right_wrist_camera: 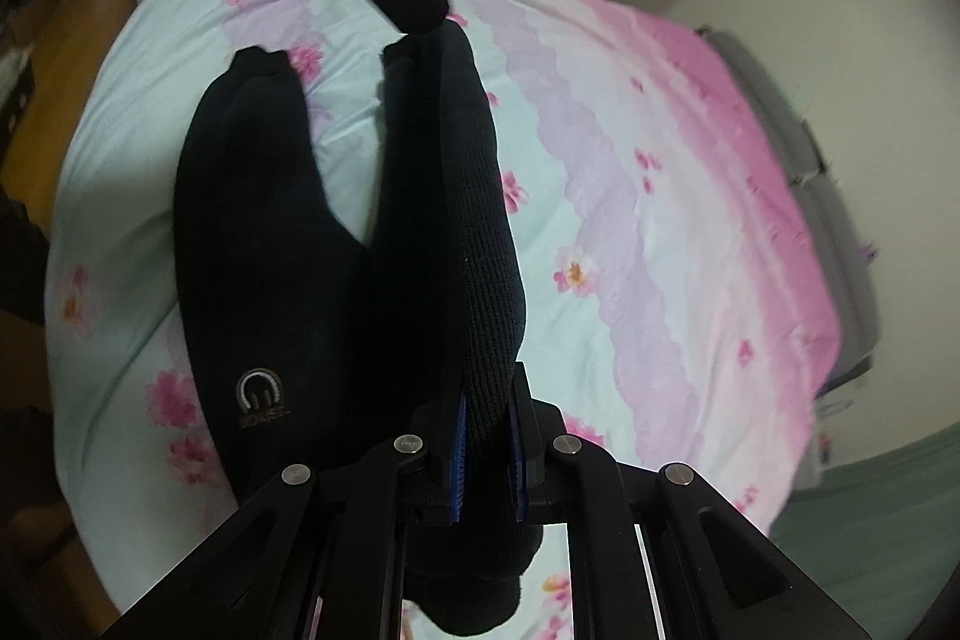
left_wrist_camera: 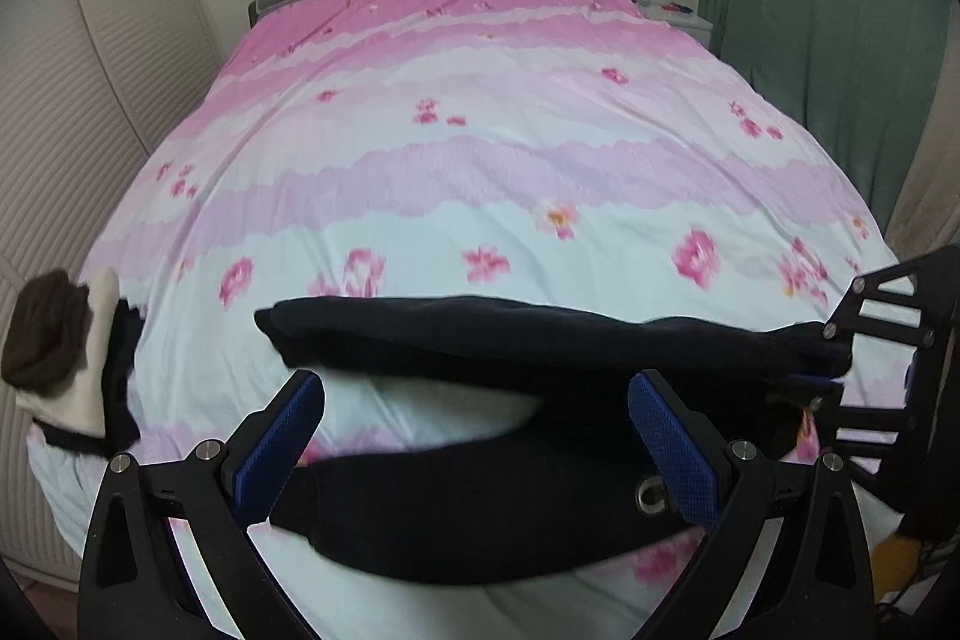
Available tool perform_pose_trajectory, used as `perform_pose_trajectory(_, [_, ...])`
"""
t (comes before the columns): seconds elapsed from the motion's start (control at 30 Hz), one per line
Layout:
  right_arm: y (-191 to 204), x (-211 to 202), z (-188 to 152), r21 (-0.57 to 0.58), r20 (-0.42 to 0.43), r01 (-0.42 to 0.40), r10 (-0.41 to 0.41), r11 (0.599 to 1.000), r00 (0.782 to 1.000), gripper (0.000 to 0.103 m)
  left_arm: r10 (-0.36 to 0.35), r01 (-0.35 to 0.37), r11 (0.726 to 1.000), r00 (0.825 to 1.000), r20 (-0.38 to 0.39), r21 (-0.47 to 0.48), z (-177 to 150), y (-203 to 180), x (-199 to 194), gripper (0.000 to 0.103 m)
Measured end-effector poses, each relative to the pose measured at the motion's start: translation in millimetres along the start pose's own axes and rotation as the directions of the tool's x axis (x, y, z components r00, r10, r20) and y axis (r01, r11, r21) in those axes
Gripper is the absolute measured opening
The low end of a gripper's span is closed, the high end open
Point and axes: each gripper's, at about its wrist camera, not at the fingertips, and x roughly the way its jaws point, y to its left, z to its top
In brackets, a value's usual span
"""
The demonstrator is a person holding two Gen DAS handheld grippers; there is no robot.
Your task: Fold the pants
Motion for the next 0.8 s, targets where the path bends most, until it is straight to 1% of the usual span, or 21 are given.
perform_pose_trajectory(0.17, [37, -1, -6, -0.008, -0.021, -0.072, 0.072, 0.997, 0.997, 0.012, -0.007, 0.007, 1.000, 1.000, -0.029, 0.012, -27, -4, -3, 0.103])
perform_pose_trajectory(0.3, [62, -2, -17, -0.015, -0.037, -0.122, 0.122, 0.992, 0.992, 0.012, -0.004, 0.005, 0.999, 1.000, -0.020, 0.046, -41, -11, -2, 0.103])
perform_pose_trajectory(0.43, [85, 4, -30, -0.001, -0.076, -0.164, 0.164, 0.986, 0.984, 0.012, -0.018, 0.018, 0.998, 1.000, -0.004, 0.059, -50, -18, 1, 0.103])
perform_pose_trajectory(0.6, [102, 22, -47, 0.031, -0.121, -0.184, 0.187, 0.982, 0.975, 0.012, -0.026, 0.026, 0.996, 1.000, -0.006, 0.080, -60, -28, 11, 0.103])
perform_pose_trajectory(0.8, [116, 63, -68, 0.061, -0.196, -0.193, 0.201, 0.979, 0.960, 0.012, -0.016, 0.019, 0.995, 0.999, -0.034, 0.103, -70, -37, 29, 0.103])
